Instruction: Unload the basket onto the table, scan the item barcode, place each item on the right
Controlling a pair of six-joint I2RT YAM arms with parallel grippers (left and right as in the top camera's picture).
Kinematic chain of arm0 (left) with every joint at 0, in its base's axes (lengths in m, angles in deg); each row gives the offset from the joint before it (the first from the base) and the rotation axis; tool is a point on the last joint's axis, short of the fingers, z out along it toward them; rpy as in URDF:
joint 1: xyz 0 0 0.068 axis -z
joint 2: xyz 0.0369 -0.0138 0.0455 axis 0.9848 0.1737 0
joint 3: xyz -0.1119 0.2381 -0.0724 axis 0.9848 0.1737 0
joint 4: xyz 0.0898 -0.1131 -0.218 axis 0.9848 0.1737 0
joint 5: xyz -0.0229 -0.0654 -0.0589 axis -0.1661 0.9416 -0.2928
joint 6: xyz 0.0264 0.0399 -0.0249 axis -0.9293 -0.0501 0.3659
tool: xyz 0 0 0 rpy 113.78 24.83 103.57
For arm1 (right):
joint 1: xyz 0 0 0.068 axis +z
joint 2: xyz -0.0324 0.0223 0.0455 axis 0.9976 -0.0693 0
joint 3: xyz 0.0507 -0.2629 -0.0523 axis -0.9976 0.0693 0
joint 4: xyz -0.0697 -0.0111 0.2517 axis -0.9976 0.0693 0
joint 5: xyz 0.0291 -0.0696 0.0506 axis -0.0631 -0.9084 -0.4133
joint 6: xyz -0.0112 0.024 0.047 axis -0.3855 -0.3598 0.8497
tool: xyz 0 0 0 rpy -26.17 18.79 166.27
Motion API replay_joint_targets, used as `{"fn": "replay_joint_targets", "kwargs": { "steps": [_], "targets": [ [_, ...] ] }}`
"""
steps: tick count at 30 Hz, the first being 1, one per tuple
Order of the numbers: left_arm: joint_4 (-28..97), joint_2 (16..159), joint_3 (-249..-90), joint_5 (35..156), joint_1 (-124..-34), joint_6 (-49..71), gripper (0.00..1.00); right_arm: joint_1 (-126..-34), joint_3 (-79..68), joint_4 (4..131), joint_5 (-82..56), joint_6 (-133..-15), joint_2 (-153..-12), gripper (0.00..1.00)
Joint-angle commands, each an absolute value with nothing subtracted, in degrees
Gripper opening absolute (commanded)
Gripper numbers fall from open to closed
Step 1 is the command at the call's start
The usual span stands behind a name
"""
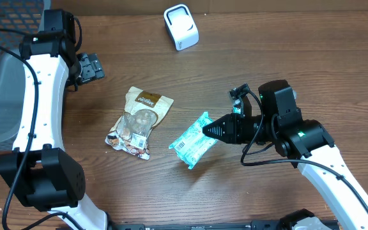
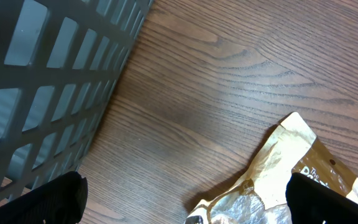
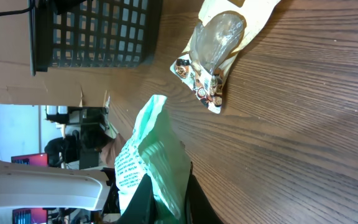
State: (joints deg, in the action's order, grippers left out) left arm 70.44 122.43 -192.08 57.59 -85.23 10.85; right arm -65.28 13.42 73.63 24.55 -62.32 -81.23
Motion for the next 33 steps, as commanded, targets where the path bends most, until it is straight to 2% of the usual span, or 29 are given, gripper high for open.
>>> {"fn": "replay_joint_targets", "kwargs": {
  "steps": [1,24,30,33],
  "targets": [
    [70.46,121.99,-192.8,57.0,-85.23,10.85,1.0,-65.14,13.07,73.3,24.99,-62.75,-80.27,0.04],
    [70.46,121.99,-192.8,57.0,-85.23,10.85,1.0,-65.14,12.19,73.24,24.99,-62.67,-80.27,0.04],
    [70.46,121.99,-192.8,57.0,-85.23,10.85,1.0,-65.14,6.29,74.24,20.35,-62.23,-80.4,0.04],
    [70.46,121.99,-192.8,57.0,-85.23,10.85,1.0,-65.14,-0.86,79.91,14.3,-62.97,-82.02,0.04]
  ]
}}
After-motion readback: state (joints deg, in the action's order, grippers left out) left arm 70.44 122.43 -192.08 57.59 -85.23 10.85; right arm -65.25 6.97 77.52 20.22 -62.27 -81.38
